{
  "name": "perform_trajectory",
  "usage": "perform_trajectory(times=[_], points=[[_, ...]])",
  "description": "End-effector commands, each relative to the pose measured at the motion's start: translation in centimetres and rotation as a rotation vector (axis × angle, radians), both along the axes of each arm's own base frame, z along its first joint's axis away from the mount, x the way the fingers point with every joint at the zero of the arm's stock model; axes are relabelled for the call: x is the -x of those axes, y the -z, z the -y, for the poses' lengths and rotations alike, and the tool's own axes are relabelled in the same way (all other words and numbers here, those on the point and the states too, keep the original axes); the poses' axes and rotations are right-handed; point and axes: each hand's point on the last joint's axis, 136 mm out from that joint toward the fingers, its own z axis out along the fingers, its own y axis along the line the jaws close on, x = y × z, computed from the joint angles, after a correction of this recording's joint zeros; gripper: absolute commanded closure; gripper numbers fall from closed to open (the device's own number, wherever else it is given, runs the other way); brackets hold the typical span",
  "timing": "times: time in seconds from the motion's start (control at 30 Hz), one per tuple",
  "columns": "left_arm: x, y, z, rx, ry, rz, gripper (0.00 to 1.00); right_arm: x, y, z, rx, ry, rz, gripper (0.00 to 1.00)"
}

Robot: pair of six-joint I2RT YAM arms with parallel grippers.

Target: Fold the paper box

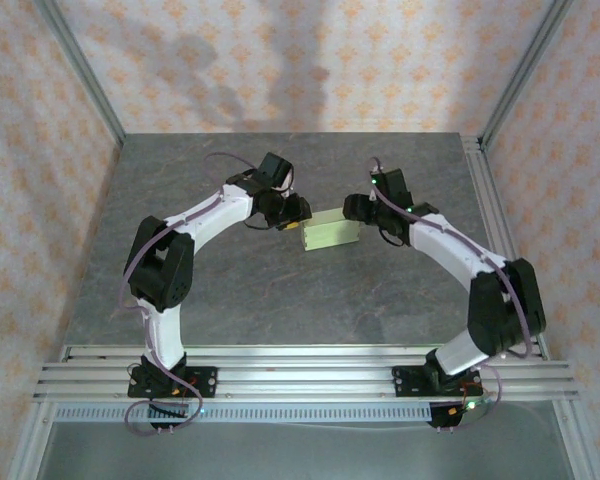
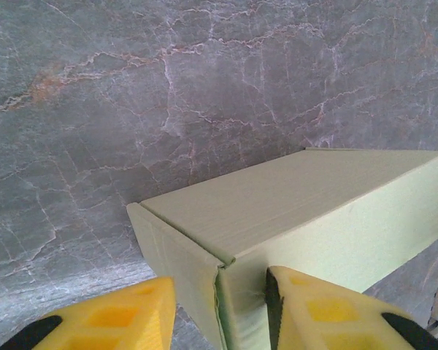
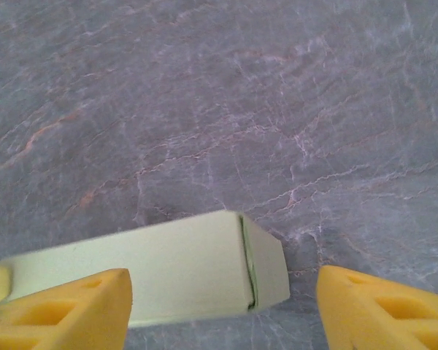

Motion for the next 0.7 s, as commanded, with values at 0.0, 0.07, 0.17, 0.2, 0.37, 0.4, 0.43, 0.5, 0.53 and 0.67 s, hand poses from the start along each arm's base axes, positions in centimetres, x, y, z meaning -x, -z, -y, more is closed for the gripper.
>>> perform_trajectory(times=[0.0, 0.07, 0.17, 0.2, 0.37, 0.4, 0.43, 0.5, 0.53, 0.67], points=[[2.1, 3.0, -1.4, -0.088, 0.01, -0.094, 0.65, -1.0, 1.0, -0.4, -0.076, 0.052, -0.068, 0.37], [2.2, 3.2, -1.4, -0.091, 0.016, -0.097, 0.67, -1.2, 1.8, -0.4, -0.085, 0.056, -0.091, 0.46], [2.3, 3.4, -1.2, -0.081, 0.018, -0.105, 0.7, -1.0, 2.9, 0.1, -0.067, 0.078, -0.11, 0.55], [2.4, 3.5, -1.1, -0.079, 0.021, -0.107, 0.71, -0.8, 3.4, 0.3, -0.059, 0.084, -0.118, 0.59], [2.1, 2.8, -0.7, -0.053, 0.022, -0.083, 0.62, 0.0, 4.2, 0.5, -0.072, 0.088, -0.124, 0.74], [2.0, 2.3, -0.6, -0.046, 0.023, -0.073, 0.53, 0.0, 4.1, 0.4, -0.076, 0.088, -0.121, 0.74], [1.8, 1.7, -0.5, -0.038, 0.025, -0.061, 0.45, 0.1, 4.1, 0.5, -0.078, 0.091, -0.119, 0.74], [1.5, 0.4, -0.2, -0.025, 0.031, -0.034, 0.32, 0.1, 4.0, 0.5, -0.078, 0.096, -0.115, 0.74], [1.3, 0.0, -0.2, -0.024, 0.03, -0.025, 0.29, 0.1, 4.0, 0.6, -0.076, 0.096, -0.115, 0.75], [1.6, -2.0, 0.0, 0.003, 0.031, 0.003, 0.26, 0.1, 4.3, 0.6, -0.074, 0.1, -0.121, 0.75]])
